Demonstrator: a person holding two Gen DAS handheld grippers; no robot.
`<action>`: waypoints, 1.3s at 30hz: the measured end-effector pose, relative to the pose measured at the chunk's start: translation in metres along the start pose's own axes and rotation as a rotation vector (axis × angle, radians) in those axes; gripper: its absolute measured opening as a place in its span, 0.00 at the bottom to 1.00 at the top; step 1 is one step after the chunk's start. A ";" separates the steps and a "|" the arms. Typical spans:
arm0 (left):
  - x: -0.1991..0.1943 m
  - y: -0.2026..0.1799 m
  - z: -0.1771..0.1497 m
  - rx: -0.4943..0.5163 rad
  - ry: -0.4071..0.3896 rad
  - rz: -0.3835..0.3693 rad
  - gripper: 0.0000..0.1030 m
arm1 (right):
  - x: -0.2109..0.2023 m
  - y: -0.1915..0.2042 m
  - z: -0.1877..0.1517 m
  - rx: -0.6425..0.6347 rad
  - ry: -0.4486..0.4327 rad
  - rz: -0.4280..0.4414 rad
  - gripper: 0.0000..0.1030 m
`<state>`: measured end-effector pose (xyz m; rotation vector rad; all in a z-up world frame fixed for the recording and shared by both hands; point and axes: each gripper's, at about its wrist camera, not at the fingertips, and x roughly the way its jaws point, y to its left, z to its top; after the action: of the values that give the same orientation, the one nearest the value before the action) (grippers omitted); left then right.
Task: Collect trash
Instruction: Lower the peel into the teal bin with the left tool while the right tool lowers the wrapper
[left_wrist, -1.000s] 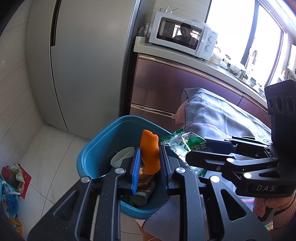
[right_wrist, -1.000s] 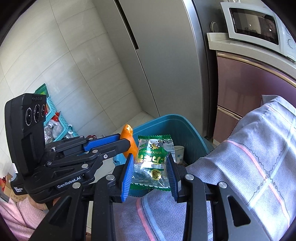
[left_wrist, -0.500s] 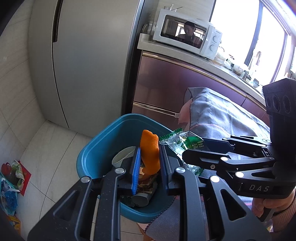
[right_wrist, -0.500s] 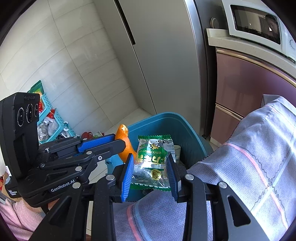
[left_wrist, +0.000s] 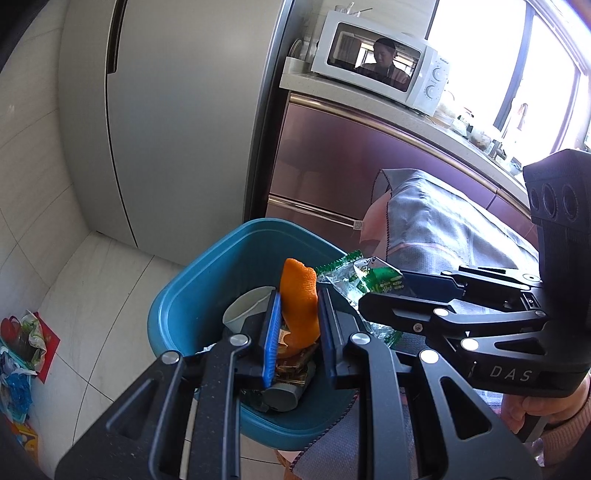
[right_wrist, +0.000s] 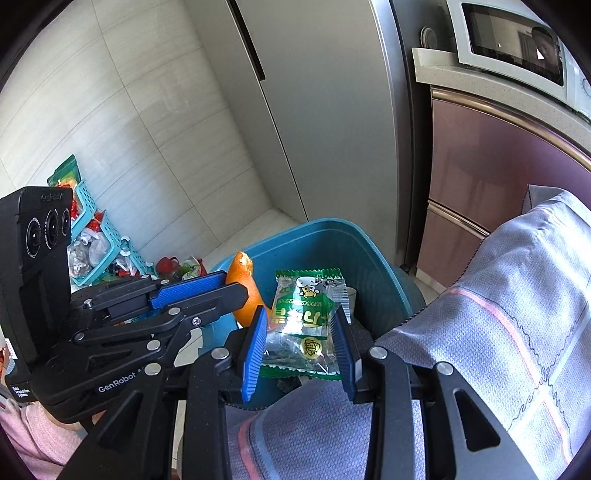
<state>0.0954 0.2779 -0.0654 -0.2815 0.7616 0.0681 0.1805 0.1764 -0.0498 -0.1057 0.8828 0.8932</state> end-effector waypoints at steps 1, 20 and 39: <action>0.001 0.000 0.000 0.000 0.002 0.001 0.20 | 0.001 0.000 0.000 0.001 0.001 -0.001 0.32; 0.022 0.004 -0.004 -0.028 0.044 0.008 0.20 | 0.017 -0.007 0.005 0.018 0.059 0.002 0.33; 0.041 0.009 -0.007 -0.063 0.089 -0.014 0.20 | 0.027 -0.014 0.009 0.040 0.081 -0.008 0.42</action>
<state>0.1183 0.2832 -0.1007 -0.3516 0.8463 0.0672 0.2046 0.1878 -0.0665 -0.1115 0.9745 0.8688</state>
